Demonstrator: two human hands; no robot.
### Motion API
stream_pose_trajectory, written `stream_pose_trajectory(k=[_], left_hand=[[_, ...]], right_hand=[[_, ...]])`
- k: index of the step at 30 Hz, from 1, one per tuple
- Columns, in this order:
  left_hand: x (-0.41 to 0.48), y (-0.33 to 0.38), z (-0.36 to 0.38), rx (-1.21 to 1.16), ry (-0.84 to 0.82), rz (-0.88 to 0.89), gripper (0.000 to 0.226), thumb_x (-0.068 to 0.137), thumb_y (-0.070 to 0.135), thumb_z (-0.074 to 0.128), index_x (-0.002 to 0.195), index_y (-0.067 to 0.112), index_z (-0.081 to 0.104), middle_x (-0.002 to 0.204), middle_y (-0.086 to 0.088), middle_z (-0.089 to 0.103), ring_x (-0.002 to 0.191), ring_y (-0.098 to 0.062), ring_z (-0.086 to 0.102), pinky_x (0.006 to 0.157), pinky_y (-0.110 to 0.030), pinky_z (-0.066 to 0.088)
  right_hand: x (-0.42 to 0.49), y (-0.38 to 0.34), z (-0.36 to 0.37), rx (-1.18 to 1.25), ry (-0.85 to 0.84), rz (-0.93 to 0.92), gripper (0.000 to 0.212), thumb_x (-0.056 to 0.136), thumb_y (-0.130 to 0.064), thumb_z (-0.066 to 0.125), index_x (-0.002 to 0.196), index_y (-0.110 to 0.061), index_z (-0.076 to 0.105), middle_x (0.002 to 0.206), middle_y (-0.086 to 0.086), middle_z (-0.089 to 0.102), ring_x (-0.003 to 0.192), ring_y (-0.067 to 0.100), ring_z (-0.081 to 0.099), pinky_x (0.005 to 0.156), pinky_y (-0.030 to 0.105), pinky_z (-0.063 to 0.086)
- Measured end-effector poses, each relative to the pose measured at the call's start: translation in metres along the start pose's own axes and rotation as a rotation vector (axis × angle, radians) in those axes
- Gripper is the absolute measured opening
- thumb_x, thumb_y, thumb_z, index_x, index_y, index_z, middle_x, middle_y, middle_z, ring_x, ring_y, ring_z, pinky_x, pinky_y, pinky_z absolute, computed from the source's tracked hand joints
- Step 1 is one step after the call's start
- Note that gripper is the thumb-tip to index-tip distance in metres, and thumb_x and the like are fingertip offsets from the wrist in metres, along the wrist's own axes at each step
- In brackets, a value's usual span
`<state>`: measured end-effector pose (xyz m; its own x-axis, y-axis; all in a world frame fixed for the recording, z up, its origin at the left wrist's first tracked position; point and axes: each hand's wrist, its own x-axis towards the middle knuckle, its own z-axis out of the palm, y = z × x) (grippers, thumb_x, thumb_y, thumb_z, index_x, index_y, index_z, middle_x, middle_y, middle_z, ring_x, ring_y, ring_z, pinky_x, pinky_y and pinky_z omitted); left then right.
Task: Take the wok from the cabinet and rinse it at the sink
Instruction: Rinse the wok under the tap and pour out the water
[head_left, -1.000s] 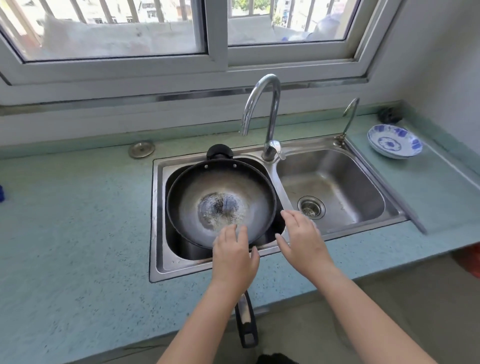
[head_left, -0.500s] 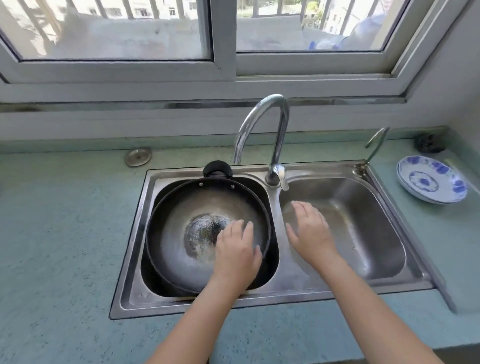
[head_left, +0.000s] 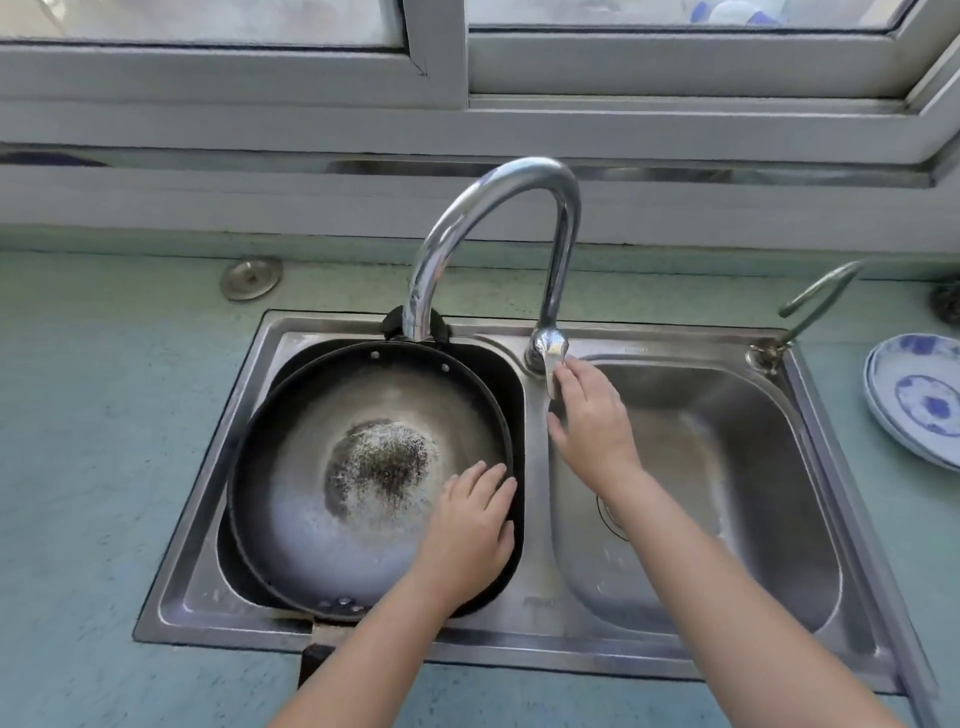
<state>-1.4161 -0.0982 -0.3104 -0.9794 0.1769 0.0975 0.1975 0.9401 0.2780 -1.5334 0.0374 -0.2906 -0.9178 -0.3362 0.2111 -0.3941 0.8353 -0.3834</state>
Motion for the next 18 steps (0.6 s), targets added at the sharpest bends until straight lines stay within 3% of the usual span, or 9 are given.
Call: stream_pose_trajectory(k=[3,9,18], left_hand=[[-0.001,0.000,0.009,-0.002,-0.036,0.008,0.045,0.058,0.009,0.080,0.101,0.003,0.070,0.110,-0.012,0.071,0.099,-0.033,0.067,0.076,-0.048,0.057],[-0.004,-0.002,0.014,-0.018,-0.060,-0.010,0.045,0.060,0.008,0.078,0.104,0.004,0.069,0.116,-0.010,0.068,0.101,-0.032,0.066,0.078,-0.049,0.056],[-0.005,0.002,0.012,-0.035,-0.056,-0.028,0.046,0.060,0.007,0.078,0.105,0.004,0.069,0.118,-0.011,0.068,0.101,-0.031,0.066,0.079,-0.049,0.056]], right_hand=[[0.006,0.003,0.004,0.011,0.069,-0.038,0.049,0.063,0.009,0.072,0.111,0.008,0.060,0.117,0.027,0.061,0.108,0.043,0.059,0.085,0.053,0.051],[0.017,0.005,0.003,0.048,0.108,-0.099,0.048,0.054,0.014,0.074,0.100,0.011,0.064,0.105,0.028,0.066,0.100,0.043,0.063,0.080,0.053,0.053],[0.026,0.006,-0.007,0.074,0.044,-0.148,0.039,0.050,0.019,0.068,0.089,0.014,0.064,0.091,0.030,0.065,0.082,0.041,0.066,0.069,0.041,0.056]])
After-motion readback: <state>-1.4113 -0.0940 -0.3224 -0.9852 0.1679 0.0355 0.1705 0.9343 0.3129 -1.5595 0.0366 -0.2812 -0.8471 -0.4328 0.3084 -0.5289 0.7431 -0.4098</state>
